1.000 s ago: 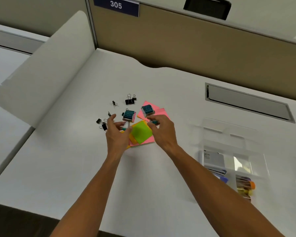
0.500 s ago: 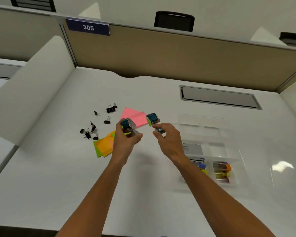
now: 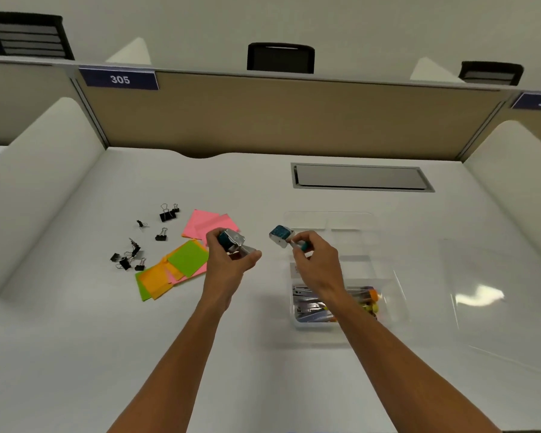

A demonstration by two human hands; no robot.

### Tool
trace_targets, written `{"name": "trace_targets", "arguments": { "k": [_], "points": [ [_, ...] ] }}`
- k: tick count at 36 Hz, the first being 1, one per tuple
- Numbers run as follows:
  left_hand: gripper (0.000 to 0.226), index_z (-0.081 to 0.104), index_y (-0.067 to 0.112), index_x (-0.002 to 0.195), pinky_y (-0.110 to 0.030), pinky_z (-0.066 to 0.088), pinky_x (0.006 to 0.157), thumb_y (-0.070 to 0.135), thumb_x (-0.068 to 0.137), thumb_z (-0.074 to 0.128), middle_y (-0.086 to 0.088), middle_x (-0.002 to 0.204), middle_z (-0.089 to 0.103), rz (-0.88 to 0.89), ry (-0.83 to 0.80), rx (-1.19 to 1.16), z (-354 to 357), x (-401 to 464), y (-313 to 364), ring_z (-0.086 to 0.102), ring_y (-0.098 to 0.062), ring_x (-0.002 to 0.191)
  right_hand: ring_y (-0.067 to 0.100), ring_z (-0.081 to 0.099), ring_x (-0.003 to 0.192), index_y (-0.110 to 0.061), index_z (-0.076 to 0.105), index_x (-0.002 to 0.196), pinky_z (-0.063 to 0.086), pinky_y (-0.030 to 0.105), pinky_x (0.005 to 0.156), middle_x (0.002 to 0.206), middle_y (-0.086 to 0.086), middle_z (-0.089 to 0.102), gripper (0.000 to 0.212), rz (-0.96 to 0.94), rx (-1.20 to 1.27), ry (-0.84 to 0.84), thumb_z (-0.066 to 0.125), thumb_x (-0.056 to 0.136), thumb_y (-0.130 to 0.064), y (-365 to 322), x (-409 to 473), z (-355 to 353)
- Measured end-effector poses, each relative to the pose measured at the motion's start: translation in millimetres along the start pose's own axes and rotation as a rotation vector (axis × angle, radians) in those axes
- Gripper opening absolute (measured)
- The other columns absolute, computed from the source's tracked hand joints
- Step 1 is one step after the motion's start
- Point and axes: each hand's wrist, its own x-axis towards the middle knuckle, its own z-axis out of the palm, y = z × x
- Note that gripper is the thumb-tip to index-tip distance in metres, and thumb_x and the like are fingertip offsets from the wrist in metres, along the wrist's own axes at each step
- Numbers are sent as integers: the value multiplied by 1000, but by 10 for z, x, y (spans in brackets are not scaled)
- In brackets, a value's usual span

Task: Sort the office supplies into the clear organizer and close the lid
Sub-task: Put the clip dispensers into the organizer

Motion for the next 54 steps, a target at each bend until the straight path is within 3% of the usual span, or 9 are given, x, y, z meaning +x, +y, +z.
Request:
{"name": "trace_targets", "arguments": {
  "k": [4,8,14,23,30,35,42,48,54],
  "points": [
    [62,38,25,114,-30,59,74,10,73,82,-4,111,55,-15,-8,-19,175,-35,-8,66,-20,94,11,61,97,-25,62,116,51,12,73,119,-3,66,23,15,-10,23,62,95,-15,138,8,-221],
    [52,37,24,112,-30,59,75,8,81,75,-7,111,54,-22,-29,-49,358,-69,-13,68,-15,89,18,60,109,-15,61,127,53,28,92,126,5,65,33,44,-75,28,60,95,-11,285,35,-455],
    [38,38,22,114,-33,59,75,9,91,64,-2,111,53,-62,-32,-85,607,-111,-21,71,-12,88,20,60,108,-14,61,130,51,29,92,125,7,65,36,117,-127,36,58,95,-7,572,62,-787],
    [34,46,15,115,-32,60,72,18,89,69,-7,110,59,-123,-124,-4,1062,-193,0,72,-16,90,21,61,108,-18,61,129,45,22,86,126,5,64,38,179,-192,24,59,93,-5,987,114,-1111],
    [24,55,24,103,-19,55,61,35,87,69,-2,100,66,-123,-163,169,1345,-189,35,69,-19,88,20,63,90,-16,69,113,54,28,72,110,7,69,36,148,-437,-137,61,81,0,1168,168,-1281],
    [31,55,25,102,-24,51,62,50,87,63,4,99,64,-141,-164,318,1497,-173,27,61,-14,88,18,60,89,-19,69,117,53,27,76,110,4,68,40,127,-551,-252,65,81,-5,1272,287,-1329],
    [43,36,18,128,-24,49,61,48,97,46,-3,116,54,-258,-203,425,1668,-136,-16,55,-14,90,13,58,83,-22,70,114,50,24,71,109,1,68,32,64,-714,-337,72,82,-14,1305,418,-1295],
    [40,35,15,130,-27,54,67,42,101,40,-9,121,52,-308,-183,458,1815,-94,-44,56,-14,83,18,65,92,-22,64,122,53,29,73,113,2,68,38,-40,-965,-396,72,85,-27,1320,457,-1306],
    [29,39,16,122,-25,52,62,36,102,42,-6,107,57,-337,-168,427,1927,-101,-83,59,-16,86,18,65,97,-26,60,127,49,28,73,119,2,67,42,-51,-950,-458,71,87,-28,1344,480,-1326]
  ]
}}
